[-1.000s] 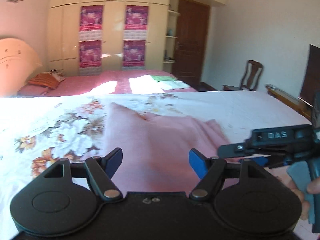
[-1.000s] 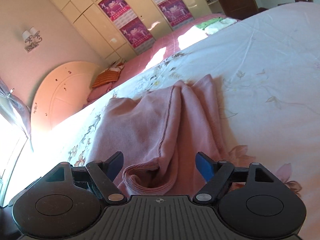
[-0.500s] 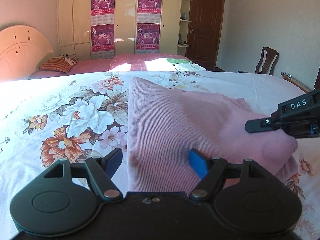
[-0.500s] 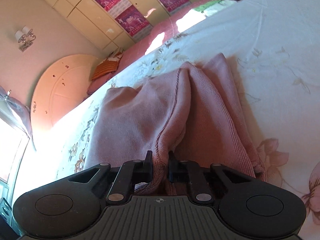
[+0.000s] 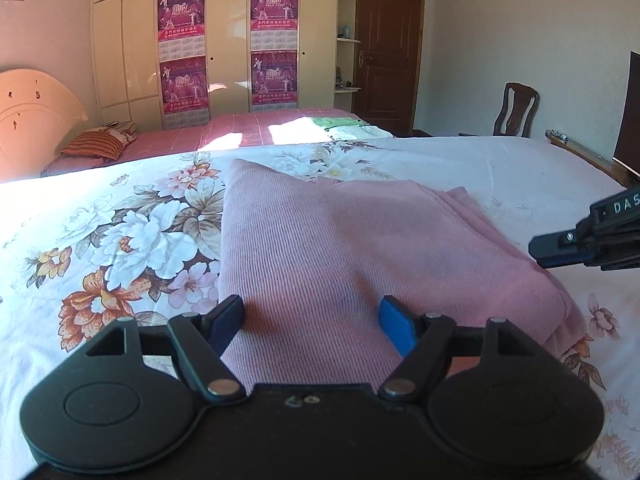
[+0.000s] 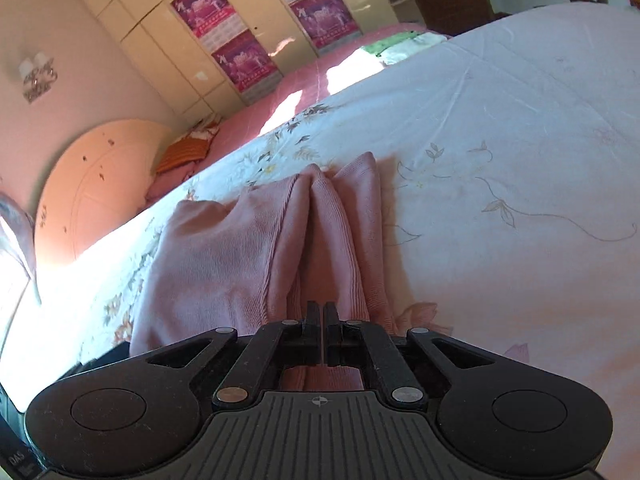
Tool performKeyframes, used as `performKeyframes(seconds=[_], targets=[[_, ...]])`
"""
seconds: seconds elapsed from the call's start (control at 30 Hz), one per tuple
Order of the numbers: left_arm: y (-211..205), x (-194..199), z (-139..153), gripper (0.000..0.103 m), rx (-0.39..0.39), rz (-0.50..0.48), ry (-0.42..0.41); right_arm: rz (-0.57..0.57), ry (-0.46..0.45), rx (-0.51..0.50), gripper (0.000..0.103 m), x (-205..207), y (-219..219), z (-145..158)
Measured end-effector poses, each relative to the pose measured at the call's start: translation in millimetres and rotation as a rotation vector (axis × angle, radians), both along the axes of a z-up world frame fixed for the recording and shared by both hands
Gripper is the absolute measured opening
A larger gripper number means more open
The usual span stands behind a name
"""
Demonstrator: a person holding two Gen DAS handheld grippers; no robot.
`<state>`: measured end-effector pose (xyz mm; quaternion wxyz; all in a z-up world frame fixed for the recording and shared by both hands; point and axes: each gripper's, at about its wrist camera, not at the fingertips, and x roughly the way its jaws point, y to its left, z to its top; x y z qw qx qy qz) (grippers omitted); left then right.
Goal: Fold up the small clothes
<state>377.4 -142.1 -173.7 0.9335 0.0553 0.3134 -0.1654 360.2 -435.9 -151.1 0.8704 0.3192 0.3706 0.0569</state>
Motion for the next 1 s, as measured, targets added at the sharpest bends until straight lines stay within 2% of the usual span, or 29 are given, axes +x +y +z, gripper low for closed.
performKeyframes(seconds=[0.03, 0.07, 0.17, 0.27, 0.33, 0.37, 0.4, 0.43, 0.47, 0.5, 0.57, 0.7, 0.77, 0.83, 1.0], targets=[[2, 1, 1, 0.075, -0.005, 0.003, 0.006, 0.001, -0.011, 0.022, 0.045, 3, 0, 3], [6, 3, 2, 0.075, -0.018, 0.013, 0.016, 0.000, -0.019, 0.027, 0.077, 4, 2, 4], [13, 7, 2, 0.076, -0.057, 0.033, 0.046, 0.044, -0.018, 0.014, 0.079, 24, 13, 10], [14, 6, 2, 0.076, -0.056, 0.032, 0.039, 0.082, 0.020, 0.015, 0.054, 47, 25, 0], [14, 6, 2, 0.076, -0.059, 0.032, 0.041, 0.086, 0.047, -0.019, 0.052, 55, 30, -10], [15, 7, 1, 0.076, -0.061, 0.033, 0.043, 0.087, 0.055, -0.029, 0.045, 59, 31, -16], [15, 7, 0, 0.076, -0.063, 0.034, 0.045, 0.092, 0.065, -0.007, 0.042, 62, 30, -21], [15, 8, -1, 0.076, -0.061, 0.036, 0.048, 0.100, 0.071, 0.035, 0.035, 63, 29, -24], [16, 8, -2, 0.077, -0.060, 0.039, 0.049, 0.127, 0.078, 0.077, 0.019, 65, 30, -27], [17, 9, -3, 0.077, -0.063, 0.042, 0.052, 0.150, 0.081, 0.089, 0.014, 65, 32, -28], [18, 9, -3, 0.078, -0.070, 0.044, 0.059, 0.186, 0.081, 0.056, 0.014, 65, 37, -24], [18, 10, -5, 0.079, -0.068, 0.046, 0.059, 0.175, 0.073, 0.107, 0.015, 71, 31, -28], [18, 10, -5, 0.079, -0.067, 0.049, 0.058, 0.189, 0.069, 0.095, 0.015, 73, 35, -30], [18, 10, -5, 0.079, -0.065, 0.048, 0.057, 0.202, 0.048, 0.028, 0.010, 71, 42, -22], [9, 4, 3, 0.077, -0.037, 0.022, 0.002, 0.185, -0.062, -0.139, 0.009, 56, 44, 6]])
